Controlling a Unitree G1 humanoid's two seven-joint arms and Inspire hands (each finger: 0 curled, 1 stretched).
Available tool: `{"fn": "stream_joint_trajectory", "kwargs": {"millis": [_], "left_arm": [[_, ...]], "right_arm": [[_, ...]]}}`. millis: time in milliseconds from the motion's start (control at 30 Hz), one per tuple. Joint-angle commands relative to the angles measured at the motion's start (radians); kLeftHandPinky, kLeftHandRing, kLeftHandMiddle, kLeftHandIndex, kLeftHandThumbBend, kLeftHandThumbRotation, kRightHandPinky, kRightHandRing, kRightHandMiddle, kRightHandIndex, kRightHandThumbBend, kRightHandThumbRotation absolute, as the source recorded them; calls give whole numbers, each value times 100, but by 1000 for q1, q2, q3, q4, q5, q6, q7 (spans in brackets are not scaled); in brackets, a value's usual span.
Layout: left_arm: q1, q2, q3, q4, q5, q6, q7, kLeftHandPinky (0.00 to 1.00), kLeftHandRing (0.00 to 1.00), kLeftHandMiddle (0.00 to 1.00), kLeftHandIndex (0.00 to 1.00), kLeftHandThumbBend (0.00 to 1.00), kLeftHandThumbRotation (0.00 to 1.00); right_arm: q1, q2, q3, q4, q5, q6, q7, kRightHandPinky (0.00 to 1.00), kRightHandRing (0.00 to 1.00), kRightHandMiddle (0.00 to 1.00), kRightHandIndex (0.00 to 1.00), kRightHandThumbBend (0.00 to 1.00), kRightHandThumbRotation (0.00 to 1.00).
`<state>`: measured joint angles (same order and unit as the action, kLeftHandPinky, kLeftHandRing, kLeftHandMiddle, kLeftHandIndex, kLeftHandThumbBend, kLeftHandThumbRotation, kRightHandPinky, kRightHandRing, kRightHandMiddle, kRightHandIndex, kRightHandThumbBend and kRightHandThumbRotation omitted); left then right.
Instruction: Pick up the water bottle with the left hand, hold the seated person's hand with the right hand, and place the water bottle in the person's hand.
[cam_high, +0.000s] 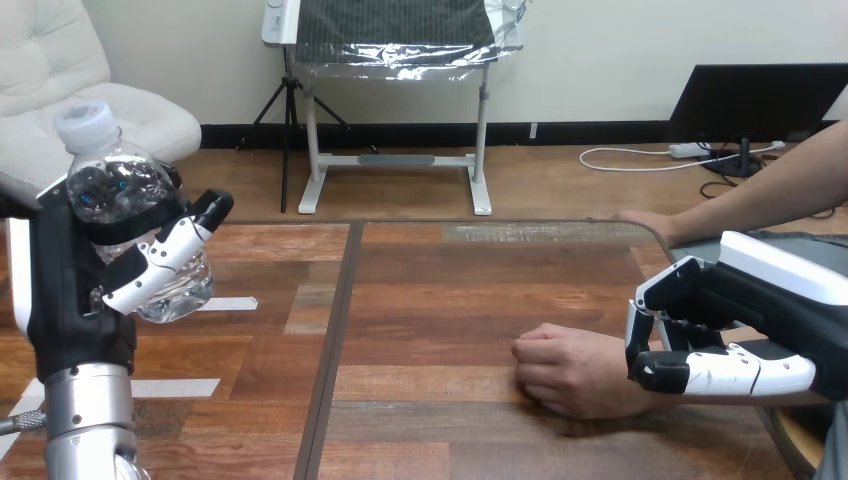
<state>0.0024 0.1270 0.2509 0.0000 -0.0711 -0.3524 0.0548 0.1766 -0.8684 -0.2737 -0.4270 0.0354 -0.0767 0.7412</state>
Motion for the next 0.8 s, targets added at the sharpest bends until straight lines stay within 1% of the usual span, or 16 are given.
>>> {"fn": "stream_joint_trajectory", "kwargs": {"millis": [0, 100, 300, 533, 700, 767], "left_arm": [[-39, 4, -3, -59, -3, -10, -3, 24, 29, 34, 40, 59, 0], [-39, 5, -3, -56, -2, -12, -3, 24, 29, 34, 40, 59, 0], [-39, 2, -3, -57, 1, -7, 3, 24, 29, 34, 40, 59, 0], [-40, 4, -4, -49, 7, -17, 2, 24, 29, 34, 40, 60, 0], [-41, 5, -6, -48, 20, -19, 7, 24, 29, 34, 40, 60, 0], [-41, 3, -6, -49, 15, -16, 6, 24, 29, 34, 40, 60, 0]], "right_arm": [[-49, 1, -24, -12, 11, -10, -15, 8, 11, 18, 40, 100, 100], [-49, 3, -22, -23, 12, 1, -16, 6, 9, 15, 40, 100, 100], [-55, 15, -11, -17, 17, -24, -20, 5, 8, 14, 41, 100, 100], [-73, 33, 7, -3, 37, -48, -19, 4, 7, 14, 41, 100, 100], [-85, 41, 17, 3, 41, -61, -20, 4, 7, 14, 41, 100, 100], [-90, 46, 22, 5, 43, -68, -21, 4, 7, 14, 41, 100, 100]]}}
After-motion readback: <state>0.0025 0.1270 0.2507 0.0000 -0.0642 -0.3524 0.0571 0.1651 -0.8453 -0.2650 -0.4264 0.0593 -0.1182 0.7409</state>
